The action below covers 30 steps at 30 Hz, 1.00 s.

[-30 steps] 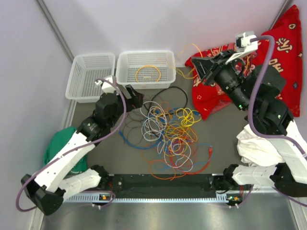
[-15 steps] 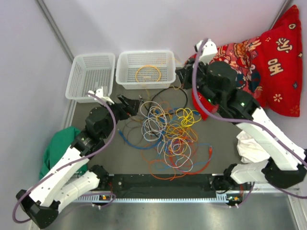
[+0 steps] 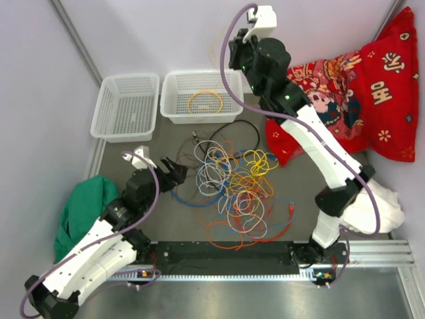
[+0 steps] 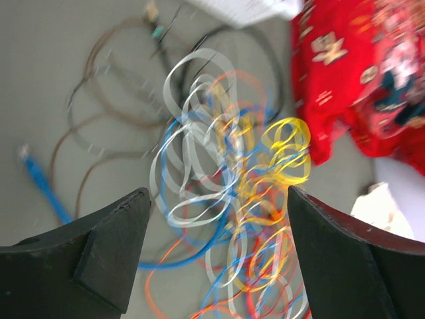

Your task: Untangle the cables

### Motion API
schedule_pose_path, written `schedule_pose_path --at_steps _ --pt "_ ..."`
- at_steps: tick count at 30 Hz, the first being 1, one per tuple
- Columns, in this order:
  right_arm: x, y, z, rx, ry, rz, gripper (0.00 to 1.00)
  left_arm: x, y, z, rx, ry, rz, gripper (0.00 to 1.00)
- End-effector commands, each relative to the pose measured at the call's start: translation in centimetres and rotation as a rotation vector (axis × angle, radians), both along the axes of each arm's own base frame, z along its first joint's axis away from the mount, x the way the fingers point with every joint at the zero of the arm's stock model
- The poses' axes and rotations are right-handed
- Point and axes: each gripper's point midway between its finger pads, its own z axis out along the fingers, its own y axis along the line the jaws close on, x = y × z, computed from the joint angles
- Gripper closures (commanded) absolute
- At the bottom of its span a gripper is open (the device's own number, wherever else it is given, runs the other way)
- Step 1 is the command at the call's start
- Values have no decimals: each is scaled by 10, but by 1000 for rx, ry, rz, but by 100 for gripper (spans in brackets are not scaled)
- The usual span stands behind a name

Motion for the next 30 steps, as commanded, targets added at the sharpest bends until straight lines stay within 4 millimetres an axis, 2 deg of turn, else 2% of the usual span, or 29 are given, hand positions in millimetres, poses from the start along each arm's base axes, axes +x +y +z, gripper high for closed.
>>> schedule_pose_path --at_steps 1,2,5,8,9,10,12,18,19,21,22,24,25,26,27,28,30 --pt "31 -12 51 135 -144 -20 100 -12 0 -38 -66 103 16 14" --pt "40 -9 45 156 -135 -20 100 -14 0 -43 -71 115 16 14" --pt "57 -10 46 195 -177 -32 100 -18 2 -56 -55 128 12 14" --pt "75 2 41 212 -212 -8 100 -18 8 -61 -24 114 25 13" --pt "84 10 29 201 -205 3 100 -18 9 -62 -19 112 25 13" --pt "89 14 27 205 -214 6 100 -18 10 -63 -13 110 27 13" --pt "98 16 22 202 -225 3 100 -19 11 -69 -3 116 25 13" --pt "144 21 -34 233 -153 -29 100 -21 18 -79 37 122 41 12" --pt "153 26 -55 239 -113 -25 100 -22 19 -80 42 121 42 12" --pt "162 31 -78 241 -68 -19 100 -21 22 -83 53 121 52 12" --pt "167 38 -102 235 -21 -9 100 -21 23 -83 54 118 57 11" --pt "170 47 -129 225 38 18 98 -19 22 -84 56 114 57 11" --pt "170 52 -146 218 78 32 84 -19 21 -84 56 115 53 11" --pt "170 56 -164 191 125 54 61 -18 19 -85 59 121 47 11" --pt "169 58 -174 178 154 60 27 -18 18 -86 59 123 42 11" --pt "167 59 -176 172 173 64 16 -18 18 -86 59 125 41 11" --pt "155 54 -164 163 186 63 3 -19 15 -85 49 130 29 11"
